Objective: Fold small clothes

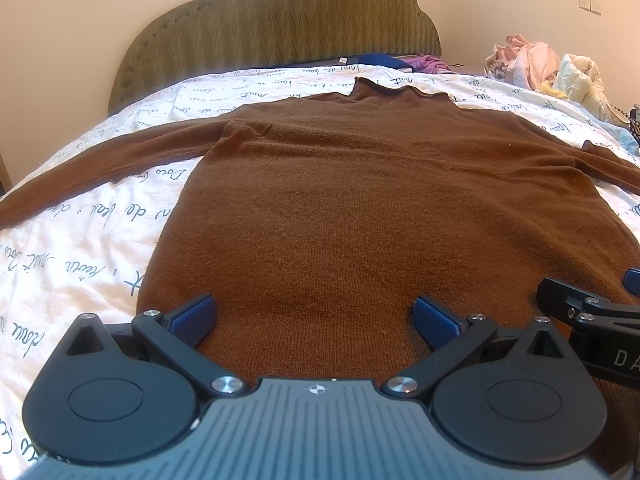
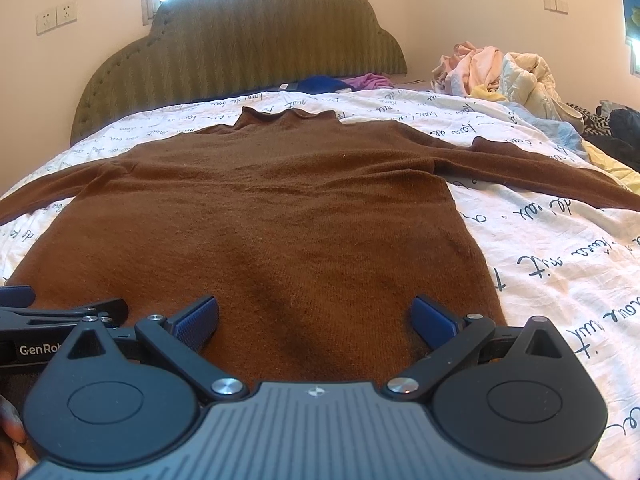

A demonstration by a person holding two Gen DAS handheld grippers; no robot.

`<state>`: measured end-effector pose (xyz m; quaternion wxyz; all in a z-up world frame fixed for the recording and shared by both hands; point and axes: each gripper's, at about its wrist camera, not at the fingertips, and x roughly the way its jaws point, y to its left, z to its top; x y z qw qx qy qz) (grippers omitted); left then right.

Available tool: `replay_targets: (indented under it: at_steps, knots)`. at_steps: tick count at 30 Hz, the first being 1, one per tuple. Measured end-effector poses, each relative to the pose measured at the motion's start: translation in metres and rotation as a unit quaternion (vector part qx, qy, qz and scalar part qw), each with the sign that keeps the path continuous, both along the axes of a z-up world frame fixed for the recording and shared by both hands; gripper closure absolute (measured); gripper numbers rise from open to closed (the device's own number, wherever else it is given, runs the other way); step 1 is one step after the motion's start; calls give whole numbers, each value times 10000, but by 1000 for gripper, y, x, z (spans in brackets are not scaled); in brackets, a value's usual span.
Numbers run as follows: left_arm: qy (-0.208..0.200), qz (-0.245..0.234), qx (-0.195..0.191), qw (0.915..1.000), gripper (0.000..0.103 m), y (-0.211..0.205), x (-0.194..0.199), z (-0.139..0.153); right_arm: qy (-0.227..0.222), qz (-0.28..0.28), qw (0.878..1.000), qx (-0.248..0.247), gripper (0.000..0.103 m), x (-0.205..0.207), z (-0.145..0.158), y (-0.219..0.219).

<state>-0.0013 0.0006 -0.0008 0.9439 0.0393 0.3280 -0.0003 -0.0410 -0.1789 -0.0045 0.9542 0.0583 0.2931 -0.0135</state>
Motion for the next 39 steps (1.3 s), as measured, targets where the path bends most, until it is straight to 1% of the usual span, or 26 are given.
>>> replay_targets:
  at_steps: [4,7,10,15,17,18,20,24,27,29,33,34,36,39]
  knots:
    - [13,-4,-33,10000,0,0,0,-1,-77,-32,9998,165,0,-3,1,-5]
    - [7,1,-34,10000,0,1,0,-1,-25,-67,9997,231,0,-3,0,-7]
    - [-13,18,24,10000,0,-2,-2,0,17,-23,9999,146,0,-2,1,-5]
    - [-74,-33,213,9997,0,-7,-7,5,119,220,9996,142,0,-3,7,-6]
    - [-69,-54,256,9996,0,-8,-8,7,267,301,9992,6,0,-3,8,-8]
    - [-65,-73,226,9997,0,-8,-8,10,295,258,9992,36,0,-4,9,-13]
    - [-135,-147,48,9998,0,-8,-9,16,333,197,9990,227,0,-10,12,-28]
    - [-265,-261,-215,9991,0,-15,-6,30,130,-3,9995,273,0,-22,17,-70]
    - [-274,-444,-408,9978,0,-28,2,37,43,-248,9997,54,0,-29,18,-107]
    - [-222,-587,-498,9968,0,-42,10,39,18,-370,9993,15,0,-31,19,-136]
    - [-58,-1115,-698,9913,0,-81,25,41,-31,-584,9983,13,0,-34,26,-203]
    - [-50,-1250,-700,9897,0,-91,28,41,-47,-731,9973,27,0,-35,29,-224]
    - [-115,-1482,-574,9872,0,-113,32,40,-123,-1043,9942,229,0,-37,34,-268]
    - [-117,-1739,-431,9838,0,-144,40,35,-171,-1521,9840,912,0,-39,39,-343]
